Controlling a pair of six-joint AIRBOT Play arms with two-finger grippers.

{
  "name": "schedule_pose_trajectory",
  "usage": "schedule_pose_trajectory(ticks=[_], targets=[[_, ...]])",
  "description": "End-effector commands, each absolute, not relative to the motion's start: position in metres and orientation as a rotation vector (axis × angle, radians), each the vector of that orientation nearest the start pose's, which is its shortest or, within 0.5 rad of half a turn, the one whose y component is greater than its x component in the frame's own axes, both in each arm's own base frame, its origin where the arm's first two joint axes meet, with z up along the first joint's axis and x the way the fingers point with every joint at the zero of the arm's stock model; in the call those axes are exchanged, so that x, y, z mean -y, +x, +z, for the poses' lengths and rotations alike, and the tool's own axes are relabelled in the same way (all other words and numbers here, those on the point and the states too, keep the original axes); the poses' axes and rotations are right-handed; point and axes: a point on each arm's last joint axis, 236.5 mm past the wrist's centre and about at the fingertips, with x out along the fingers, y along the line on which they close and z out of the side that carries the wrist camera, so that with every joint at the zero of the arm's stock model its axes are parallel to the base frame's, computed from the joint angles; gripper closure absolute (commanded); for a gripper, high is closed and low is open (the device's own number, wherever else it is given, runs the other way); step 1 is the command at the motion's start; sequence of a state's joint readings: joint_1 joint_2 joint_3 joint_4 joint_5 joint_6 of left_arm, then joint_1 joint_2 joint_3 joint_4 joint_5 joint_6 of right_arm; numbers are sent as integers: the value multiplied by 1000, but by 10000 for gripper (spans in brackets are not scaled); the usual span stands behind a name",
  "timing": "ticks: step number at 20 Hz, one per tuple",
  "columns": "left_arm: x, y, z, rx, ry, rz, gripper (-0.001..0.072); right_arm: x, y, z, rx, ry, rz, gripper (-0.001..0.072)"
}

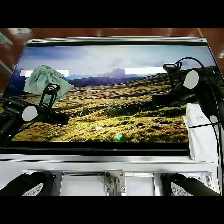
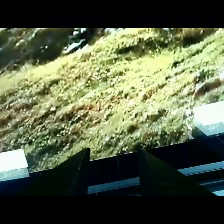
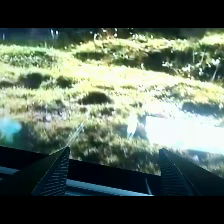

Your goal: Fold the shirts.

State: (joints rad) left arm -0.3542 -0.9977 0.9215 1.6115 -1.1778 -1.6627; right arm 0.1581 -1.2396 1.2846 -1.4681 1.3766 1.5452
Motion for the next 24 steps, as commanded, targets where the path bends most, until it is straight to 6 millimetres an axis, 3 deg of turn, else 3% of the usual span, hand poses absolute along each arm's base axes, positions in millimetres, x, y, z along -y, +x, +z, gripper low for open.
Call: schedule_pose_trajectory(ticks=[1, 14, 18, 24], targets=[[100, 297, 19, -1242, 180, -226, 347, -81, 353, 54, -1332, -44, 224, 35], [100, 297, 19, -1242, 180, -226, 347, -81, 353, 54, -1331, -42, 224, 35], [101, 296, 19, -1243, 176, -228, 347, -79, 362, 56, -1296, -51, 216, 35], [115, 299, 21, -1223, 120, -263, 347, -79, 351, 53, -1344, -52, 220, 36]])
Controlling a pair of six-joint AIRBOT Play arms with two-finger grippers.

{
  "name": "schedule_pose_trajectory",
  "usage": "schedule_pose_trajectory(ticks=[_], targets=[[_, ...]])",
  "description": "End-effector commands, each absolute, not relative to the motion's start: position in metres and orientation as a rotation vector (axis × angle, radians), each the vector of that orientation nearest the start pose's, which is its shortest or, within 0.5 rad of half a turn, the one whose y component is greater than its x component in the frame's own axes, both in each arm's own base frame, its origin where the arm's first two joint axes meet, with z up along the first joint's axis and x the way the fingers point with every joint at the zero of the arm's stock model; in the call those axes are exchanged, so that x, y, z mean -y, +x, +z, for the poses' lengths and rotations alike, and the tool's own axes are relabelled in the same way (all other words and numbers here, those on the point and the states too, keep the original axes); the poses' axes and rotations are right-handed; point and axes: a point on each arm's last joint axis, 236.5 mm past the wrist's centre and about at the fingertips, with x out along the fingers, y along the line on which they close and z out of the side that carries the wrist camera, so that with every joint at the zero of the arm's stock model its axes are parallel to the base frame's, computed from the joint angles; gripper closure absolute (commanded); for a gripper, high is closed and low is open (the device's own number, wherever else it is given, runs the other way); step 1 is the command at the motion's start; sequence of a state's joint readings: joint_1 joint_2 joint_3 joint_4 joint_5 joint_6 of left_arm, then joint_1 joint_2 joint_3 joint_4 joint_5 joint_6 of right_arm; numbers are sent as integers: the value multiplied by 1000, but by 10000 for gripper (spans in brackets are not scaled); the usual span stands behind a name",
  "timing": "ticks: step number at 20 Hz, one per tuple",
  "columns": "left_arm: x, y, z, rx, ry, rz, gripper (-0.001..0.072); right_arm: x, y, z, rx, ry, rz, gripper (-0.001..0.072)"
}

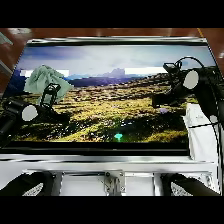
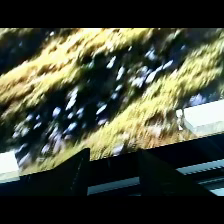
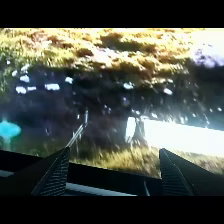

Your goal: Fold the shirts.

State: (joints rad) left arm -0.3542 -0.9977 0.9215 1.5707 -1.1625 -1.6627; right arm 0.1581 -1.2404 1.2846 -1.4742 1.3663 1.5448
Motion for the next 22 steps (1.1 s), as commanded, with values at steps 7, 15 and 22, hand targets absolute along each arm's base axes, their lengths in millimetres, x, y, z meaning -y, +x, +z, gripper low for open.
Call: schedule_pose_trajectory(ticks=[7, 15, 22], targets=[[124, 302, 24, -1210, 52, -262, 347, -80, 353, 54, -1332, -47, 221, 36], [9, 428, 62, -1054, 26, 24, -13, -84, 350, 54, -1346, 2, 208, 35], [-87, 517, -17, -1194, -22, 162, -12, -109, 344, 58, -1359, 100, 281, 36]])
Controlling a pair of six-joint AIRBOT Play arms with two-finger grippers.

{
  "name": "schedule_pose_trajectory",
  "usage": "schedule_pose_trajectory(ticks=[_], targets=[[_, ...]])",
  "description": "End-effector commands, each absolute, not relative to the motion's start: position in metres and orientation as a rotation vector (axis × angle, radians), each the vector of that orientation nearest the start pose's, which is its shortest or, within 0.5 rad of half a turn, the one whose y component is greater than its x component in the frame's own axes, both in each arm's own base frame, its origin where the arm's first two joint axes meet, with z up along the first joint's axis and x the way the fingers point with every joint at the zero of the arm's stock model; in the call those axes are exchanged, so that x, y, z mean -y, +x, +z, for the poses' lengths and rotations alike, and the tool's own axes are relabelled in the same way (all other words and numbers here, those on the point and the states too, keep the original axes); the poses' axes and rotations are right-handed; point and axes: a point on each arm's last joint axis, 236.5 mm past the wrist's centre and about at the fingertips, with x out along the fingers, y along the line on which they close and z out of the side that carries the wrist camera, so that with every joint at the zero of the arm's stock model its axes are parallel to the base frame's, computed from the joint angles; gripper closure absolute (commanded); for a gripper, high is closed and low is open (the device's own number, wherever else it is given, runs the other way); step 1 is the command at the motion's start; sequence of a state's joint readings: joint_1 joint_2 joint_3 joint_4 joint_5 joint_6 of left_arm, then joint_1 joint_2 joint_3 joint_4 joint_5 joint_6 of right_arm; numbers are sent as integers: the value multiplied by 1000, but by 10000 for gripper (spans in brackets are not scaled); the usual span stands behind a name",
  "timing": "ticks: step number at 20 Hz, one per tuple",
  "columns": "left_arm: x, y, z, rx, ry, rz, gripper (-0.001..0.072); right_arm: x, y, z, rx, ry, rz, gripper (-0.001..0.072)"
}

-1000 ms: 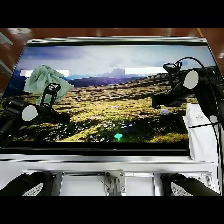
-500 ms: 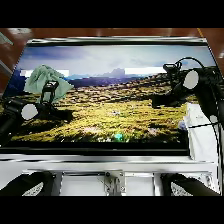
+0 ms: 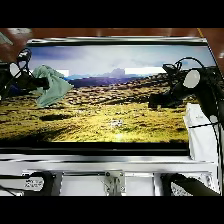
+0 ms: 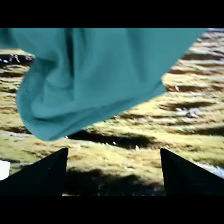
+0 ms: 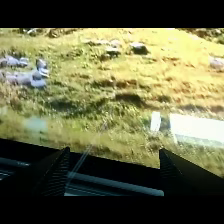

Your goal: Fold the shirts.

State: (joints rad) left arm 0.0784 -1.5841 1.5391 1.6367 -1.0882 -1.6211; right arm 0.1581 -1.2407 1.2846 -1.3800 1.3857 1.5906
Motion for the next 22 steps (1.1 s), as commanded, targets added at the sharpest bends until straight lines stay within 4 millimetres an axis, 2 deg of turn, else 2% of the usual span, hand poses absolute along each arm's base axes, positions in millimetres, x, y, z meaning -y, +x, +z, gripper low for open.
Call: schedule_pose_trajectory(ticks=[1, 4, 7, 10, 11, 12, 13, 14, 16, 18, 20, 22], targets=[[-89, 522, -35, -1222, -11, 154, -12, -108, 345, 58, -1359, 96, 280, 36], [-97, 533, -77, -1271, 41, 145, -10, -109, 344, 58, -1361, 102, 282, 36], [-107, 546, -92, -1242, 85, 160, -9, -113, 340, 59, -1376, 116, 294, 36], [-105, 553, -101, -1225, 88, 154, 0, -114, 339, 59, -1380, 121, 297, 36], [-104, 552, -105, -1233, 89, 152, 100, -114, 339, 59, -1381, 122, 295, 36], [-102, 551, -106, -1239, 82, 147, 311, -114, 338, 58, -1384, 121, 296, 36], [-99, 549, -105, -1249, 75, 143, 559, -113, 338, 58, -1383, 118, 294, 36], [-96, 544, -103, -1272, 76, 141, 666, -110, 340, 58, -1380, 109, 285, 35], [-91, 536, -87, -1309, 74, 140, 666, -101, 343, 56, -1372, 75, 254, 36], [-69, 539, -55, -1262, 3, 121, 666, -93, 344, 55, -1369, 46, 228, 36], [-25, 549, -6, -1154, -43, 33, 666, -85, 352, 55, -1340, 16, 206, 36], [19, 541, 50, -1077, 10, -57, 667, -78, 361, 56, -1302, -14, 181, 36]])
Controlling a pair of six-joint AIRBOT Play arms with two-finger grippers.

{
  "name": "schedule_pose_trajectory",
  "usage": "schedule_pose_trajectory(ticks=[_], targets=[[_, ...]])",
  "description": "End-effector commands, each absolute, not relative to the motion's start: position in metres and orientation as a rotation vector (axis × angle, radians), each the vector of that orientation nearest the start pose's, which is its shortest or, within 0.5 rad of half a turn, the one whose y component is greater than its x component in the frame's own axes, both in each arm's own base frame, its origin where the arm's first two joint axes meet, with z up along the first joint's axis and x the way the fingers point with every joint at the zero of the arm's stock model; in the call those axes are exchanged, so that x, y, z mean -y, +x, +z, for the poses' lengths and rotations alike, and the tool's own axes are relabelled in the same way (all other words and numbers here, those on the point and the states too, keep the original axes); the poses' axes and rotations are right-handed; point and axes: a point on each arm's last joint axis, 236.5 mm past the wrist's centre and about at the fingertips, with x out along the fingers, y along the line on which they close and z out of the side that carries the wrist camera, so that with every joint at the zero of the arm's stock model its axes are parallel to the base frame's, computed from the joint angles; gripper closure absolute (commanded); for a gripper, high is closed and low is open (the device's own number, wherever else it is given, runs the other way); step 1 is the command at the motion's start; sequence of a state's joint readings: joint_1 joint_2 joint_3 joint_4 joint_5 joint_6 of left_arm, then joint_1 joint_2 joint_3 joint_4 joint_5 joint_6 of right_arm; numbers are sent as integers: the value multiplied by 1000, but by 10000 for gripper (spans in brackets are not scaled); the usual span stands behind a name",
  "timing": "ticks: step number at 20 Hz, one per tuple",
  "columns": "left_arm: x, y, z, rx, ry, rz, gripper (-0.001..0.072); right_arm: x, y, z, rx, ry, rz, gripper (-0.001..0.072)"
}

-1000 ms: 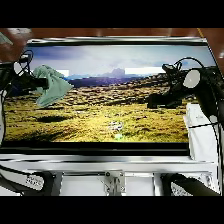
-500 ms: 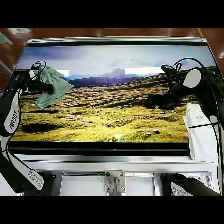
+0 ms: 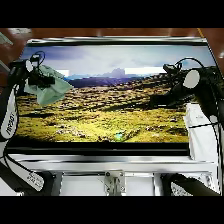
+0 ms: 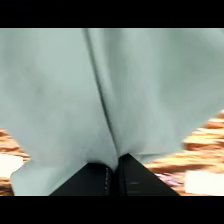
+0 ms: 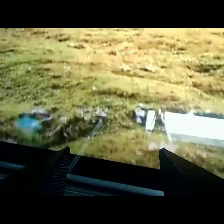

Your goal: Fold the shirts.

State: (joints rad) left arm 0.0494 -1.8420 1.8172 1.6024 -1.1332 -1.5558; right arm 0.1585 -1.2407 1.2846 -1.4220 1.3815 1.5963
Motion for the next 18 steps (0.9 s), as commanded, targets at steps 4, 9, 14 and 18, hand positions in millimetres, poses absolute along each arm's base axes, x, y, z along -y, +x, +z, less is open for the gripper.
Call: schedule_pose_trajectory(ticks=[4, 9, 14, 18], targets=[[114, 474, 145, -1000, 120, -270, 666, -64, 361, 55, -1306, -69, 141, 36], [274, 371, 171, -1018, 116, -640, 666, -50, 316, 47, -1500, -184, 185, 36], [412, 274, 94, -1111, 213, -866, 666, -20, 266, 51, -1725, -288, 127, 36], [448, 255, 17, -1221, 258, -888, 591, -2, 259, 55, -1759, -345, 67, 36]])
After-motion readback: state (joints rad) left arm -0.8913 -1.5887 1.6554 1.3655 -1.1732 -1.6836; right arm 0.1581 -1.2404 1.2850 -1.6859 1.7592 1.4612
